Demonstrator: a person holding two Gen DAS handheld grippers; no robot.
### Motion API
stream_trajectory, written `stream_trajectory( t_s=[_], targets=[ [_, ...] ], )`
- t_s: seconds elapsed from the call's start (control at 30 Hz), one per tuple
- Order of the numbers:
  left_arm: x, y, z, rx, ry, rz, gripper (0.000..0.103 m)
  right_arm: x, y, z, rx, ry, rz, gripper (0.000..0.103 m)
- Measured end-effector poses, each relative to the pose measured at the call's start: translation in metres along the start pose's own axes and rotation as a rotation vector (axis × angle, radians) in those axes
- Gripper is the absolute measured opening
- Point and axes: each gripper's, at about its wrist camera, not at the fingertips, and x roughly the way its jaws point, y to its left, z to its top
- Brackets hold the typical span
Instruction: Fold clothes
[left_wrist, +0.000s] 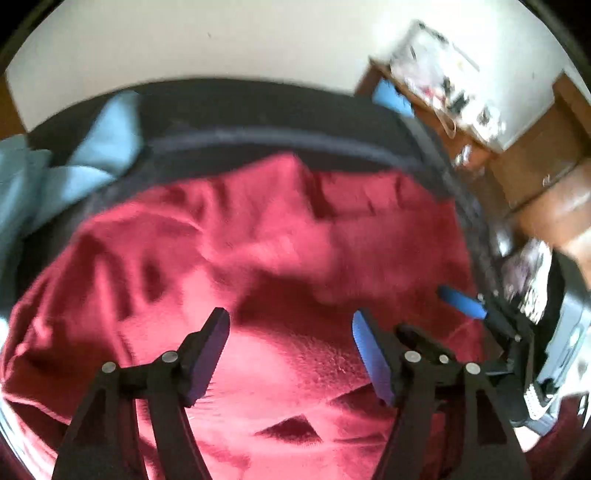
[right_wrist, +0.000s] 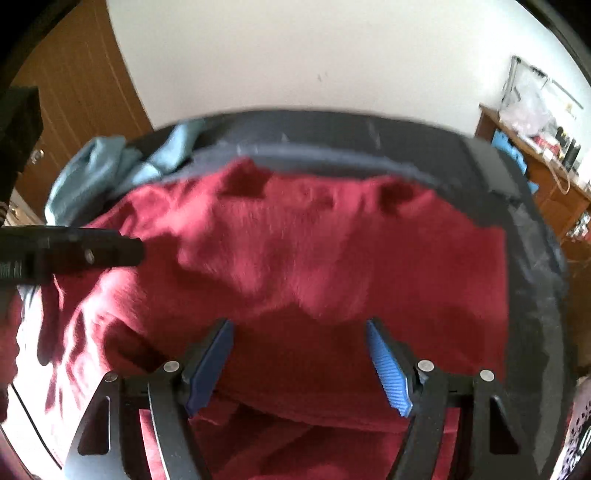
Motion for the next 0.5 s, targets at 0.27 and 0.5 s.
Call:
stream_trajectory(
  t_s=[0.27,0.5],
  targets=[
    [0.026,0.01,-0.012,-0.001,0.025,0.008,0.075,0.022,-0.004,-0.023,-0.029,-0.004,-0.079,0.082],
    [0.026,0.004,-0.018,0.03,-0.032,0.039,0.079,0.021,-0.005,-0.034,-0.039,-0.094,-0.095,0.09]
  ],
)
